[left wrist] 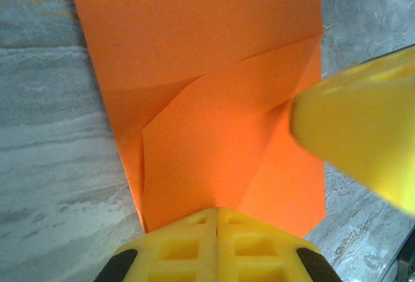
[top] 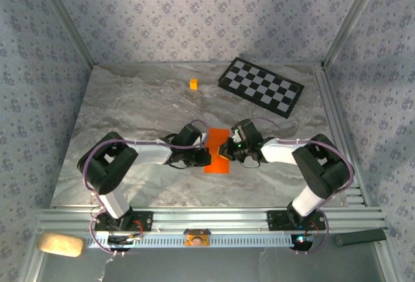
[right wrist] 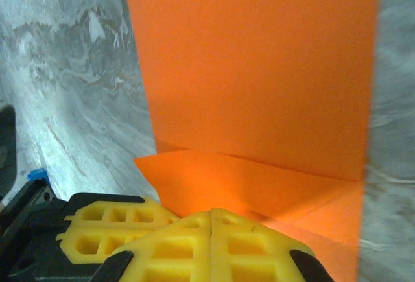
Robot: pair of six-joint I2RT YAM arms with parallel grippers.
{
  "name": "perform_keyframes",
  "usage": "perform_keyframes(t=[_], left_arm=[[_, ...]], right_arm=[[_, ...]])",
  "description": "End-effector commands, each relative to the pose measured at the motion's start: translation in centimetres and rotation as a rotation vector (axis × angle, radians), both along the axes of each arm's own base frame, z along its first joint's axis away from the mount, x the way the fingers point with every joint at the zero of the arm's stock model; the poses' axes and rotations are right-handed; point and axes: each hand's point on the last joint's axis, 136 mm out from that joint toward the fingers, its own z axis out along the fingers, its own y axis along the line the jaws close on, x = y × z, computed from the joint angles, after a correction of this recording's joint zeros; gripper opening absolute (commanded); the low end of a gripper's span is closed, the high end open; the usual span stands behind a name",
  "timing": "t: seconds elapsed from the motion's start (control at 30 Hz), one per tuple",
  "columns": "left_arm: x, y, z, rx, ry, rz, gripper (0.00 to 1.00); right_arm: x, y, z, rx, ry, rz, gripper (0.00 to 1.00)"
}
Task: Fold a paper plane with a square sheet of paper (pick it up from the middle)
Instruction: Fold the triangle a second time at the center of the table.
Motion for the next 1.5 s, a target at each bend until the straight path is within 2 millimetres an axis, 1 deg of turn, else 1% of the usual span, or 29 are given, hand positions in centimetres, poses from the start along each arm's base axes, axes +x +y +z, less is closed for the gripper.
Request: perform_keyframes(t=[0.0, 0.07, 0.17, 0.3, 0.37, 0.43, 0.57, 0.67, 0.77, 0.83, 0.9, 1.0, 1.13, 1.23, 1.37, 1.47], left_arm=[[-2.2, 3.5, -3.6, 0.183, 0.091, 0.018, 0.0], [-2.2, 3.6, -3.7, 0.189, 0.088, 0.019, 0.0], [-2.4, 3.9, -3.9, 0.202, 0.09, 0.018, 0.0], [-2.5, 4.1, -3.9, 0.206, 0.089, 0.015, 0.0], [-2.5, 4.1, -4.0, 0.208, 0.088, 0.015, 0.0], [-2.5, 4.1, -4.0, 0.208, 0.088, 0.014, 0.0], [-2.4, 4.0, -3.8, 0.206, 0.084, 0.013, 0.0], [-2.3, 4.0, -3.8, 0.207, 0.082, 0.017, 0.0], [-2.2, 3.8, -3.7, 0.203, 0.08, 0.019, 0.0], [-2.1, 3.7, -3.5, 0.2, 0.076, 0.017, 0.0], [-2.1, 3.6, -3.4, 0.196, 0.078, 0.019, 0.0], [-2.0, 3.2, -2.9, 0.179, 0.075, 0.013, 0.0], [-1.5, 2.7, -1.6, 0.152, 0.055, 0.011, 0.0], [-0.7, 1.6, 0.5, 0.103, 0.025, 0.008, 0.02], [0.4, -0.4, 3.8, 0.021, -0.013, 0.0, 0.05], [0.9, -1.4, 4.9, -0.014, -0.015, -0.01, 0.06]], right_arm=[[-0.4, 0.8, -1.2, -0.004, 0.033, 0.027, 0.04], [-0.5, -0.3, -2.8, -0.056, 0.062, -0.006, 0.03], [0.0, -2.1, -3.9, -0.062, 0.085, -0.068, 0.03], [1.6, -4.2, -3.7, -0.034, 0.089, -0.133, 0.04], [2.6, -5.1, -3.3, -0.029, 0.081, -0.158, 0.04], [3.3, -5.6, -2.6, -0.032, 0.065, -0.168, 0.04], [3.9, -5.0, -0.1, -0.009, -0.013, -0.139, 0.05], [3.4, -3.8, 1.4, 0.012, -0.058, -0.096, 0.05], [2.7, -2.4, 2.1, 0.036, -0.077, -0.047, 0.05], [2.2, -1.6, 1.7, 0.029, -0.059, -0.016, 0.05], [1.9, -1.2, 0.6, 0.026, -0.026, -0.005, 0.04], [1.6, -1.9, -1.7, -0.001, 0.042, -0.035, 0.03], [0.9, -3.8, -4.1, -0.065, 0.108, -0.086, 0.0], [0.7, -4.5, -4.7, -0.096, 0.123, -0.101, 0.0], [0.5, -4.6, -4.7, -0.104, 0.122, -0.101, 0.0], [0.5, -4.6, -4.8, -0.109, 0.12, -0.102, 0.0]])
